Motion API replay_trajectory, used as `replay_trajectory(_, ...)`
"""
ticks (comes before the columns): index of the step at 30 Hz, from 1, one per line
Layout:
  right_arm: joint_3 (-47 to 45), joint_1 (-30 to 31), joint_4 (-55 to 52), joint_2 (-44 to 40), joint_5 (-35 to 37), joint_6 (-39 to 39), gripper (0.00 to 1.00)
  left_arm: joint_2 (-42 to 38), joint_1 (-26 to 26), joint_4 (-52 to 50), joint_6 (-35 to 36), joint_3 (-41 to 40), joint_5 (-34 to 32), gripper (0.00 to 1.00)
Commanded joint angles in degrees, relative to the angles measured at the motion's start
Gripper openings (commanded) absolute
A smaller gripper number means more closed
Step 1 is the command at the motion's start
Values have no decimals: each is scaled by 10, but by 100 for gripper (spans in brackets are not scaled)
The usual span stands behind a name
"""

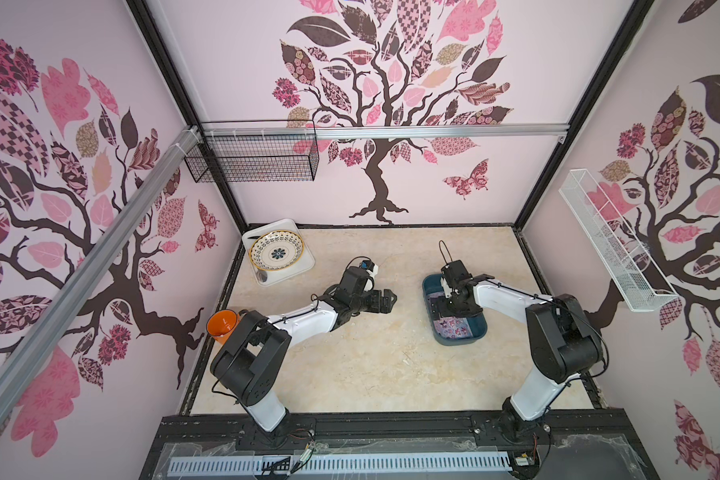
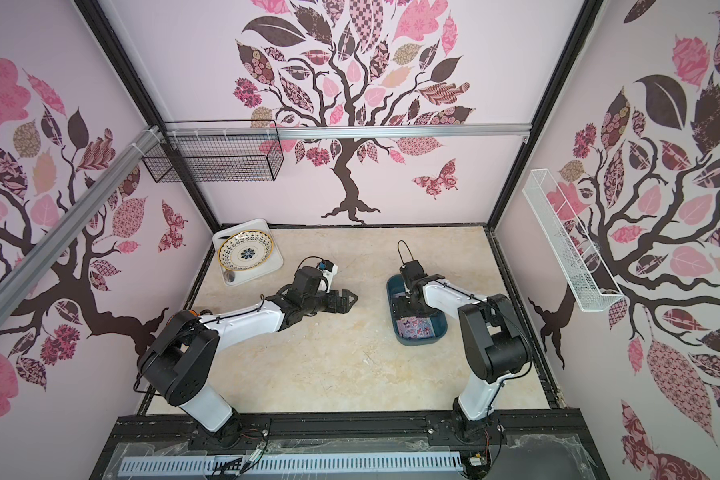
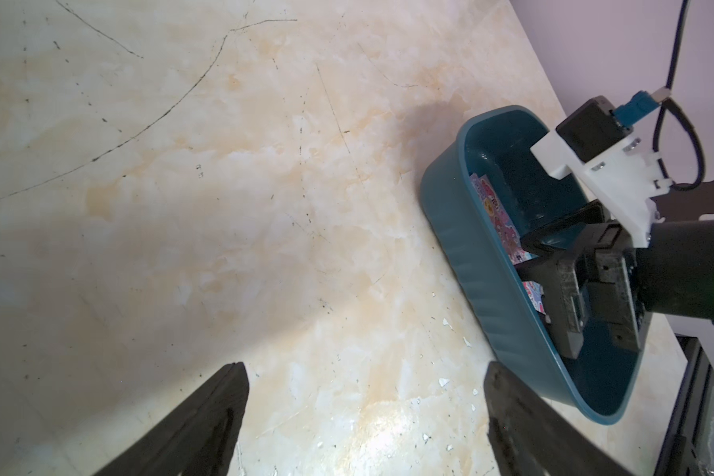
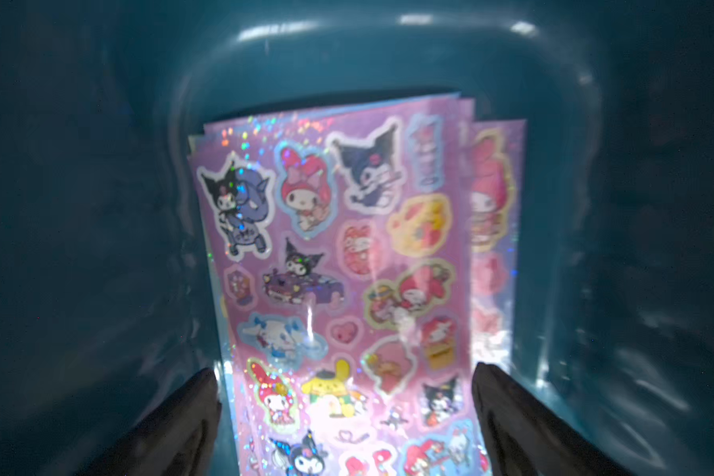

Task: Take the stickers out of the storage box
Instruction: Pick up the sticker from the storage box.

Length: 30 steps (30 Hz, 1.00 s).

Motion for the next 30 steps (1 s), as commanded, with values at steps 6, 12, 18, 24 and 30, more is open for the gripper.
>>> replay_trajectory(6,37,-2,-21,35,55,-4,93,-3,2,-18,22,-6,-14,95)
replay_trajectory(12,42,-2,-22,39,48,-1,73,-6,3,-27,26,3,-16,95)
replay_trajectory(18,49,-3,-22,35,32,1,65,-10,3,-29,28,1,-12,95)
replay_trajectory(24,48,-5,-20,31,31,2,58,-15,3,-28,27,-8,-13,95)
replay_trajectory(30,60,-7,-44,6,23,1,52,-24,3,-30,18,-6,-3,95)
